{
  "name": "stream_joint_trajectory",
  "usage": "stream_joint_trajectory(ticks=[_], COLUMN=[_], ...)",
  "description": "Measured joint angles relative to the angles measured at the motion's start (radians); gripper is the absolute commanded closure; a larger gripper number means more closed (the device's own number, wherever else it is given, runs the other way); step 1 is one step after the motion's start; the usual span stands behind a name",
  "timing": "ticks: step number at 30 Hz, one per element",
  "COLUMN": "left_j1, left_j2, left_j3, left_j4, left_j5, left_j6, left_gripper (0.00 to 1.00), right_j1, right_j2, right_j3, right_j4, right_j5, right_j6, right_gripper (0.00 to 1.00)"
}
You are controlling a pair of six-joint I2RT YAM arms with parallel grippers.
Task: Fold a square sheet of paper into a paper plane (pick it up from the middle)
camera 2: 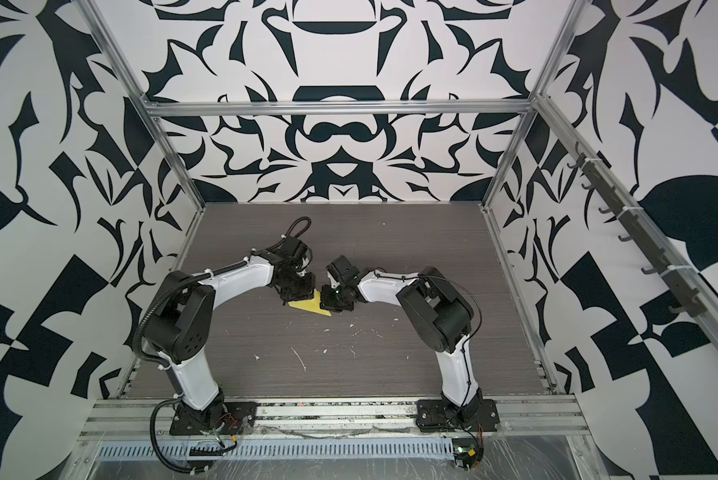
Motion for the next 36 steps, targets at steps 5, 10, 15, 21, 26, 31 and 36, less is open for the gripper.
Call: stream_joint_trajectory(ticks=[5, 10, 15, 21, 26, 31, 36], left_j1=[-0.002, -0.002, -0.004, 0.0, 0.035, 0.077, 0.104], left_j2=[0.042, 0.08, 0.09, 0.103, 0.123, 0.151, 0.174], left_j3=[0.02, 0.056, 0.076, 0.101, 0.135, 0.182, 0.218], left_j4=[-0.008, -0.039, -0.06, -0.09, -0.122, -0.151, -0.166], left_j5=[0.008, 0.0, -0.022, -0.039, -0.066, -0.094, -0.117], left_j6=[0.015, 0.031, 0.053, 0.093, 0.134, 0.166, 0.19], left_gripper=[1.0, 1.0, 1.0, 0.99, 0.98, 0.98, 0.98], right_j1=[0.0, 0.0, 0.0, 0.0, 0.0, 0.0, 0.0], right_j2=[0.0, 0.002, 0.002, 0.002, 0.002, 0.002, 0.002], right_j3=[0.002, 0.008, 0.01, 0.01, 0.01, 0.01, 0.01], right_j4=[-0.003, -0.013, -0.016, -0.017, -0.018, -0.018, -0.018], right_j5=[0.001, 0.003, 0.008, 0.011, 0.011, 0.012, 0.013], right_j6=[-0.002, -0.008, -0.018, -0.022, -0.023, -0.023, -0.023], right_gripper=[1.0, 1.0, 1.0, 1.0, 1.0, 1.0, 1.0])
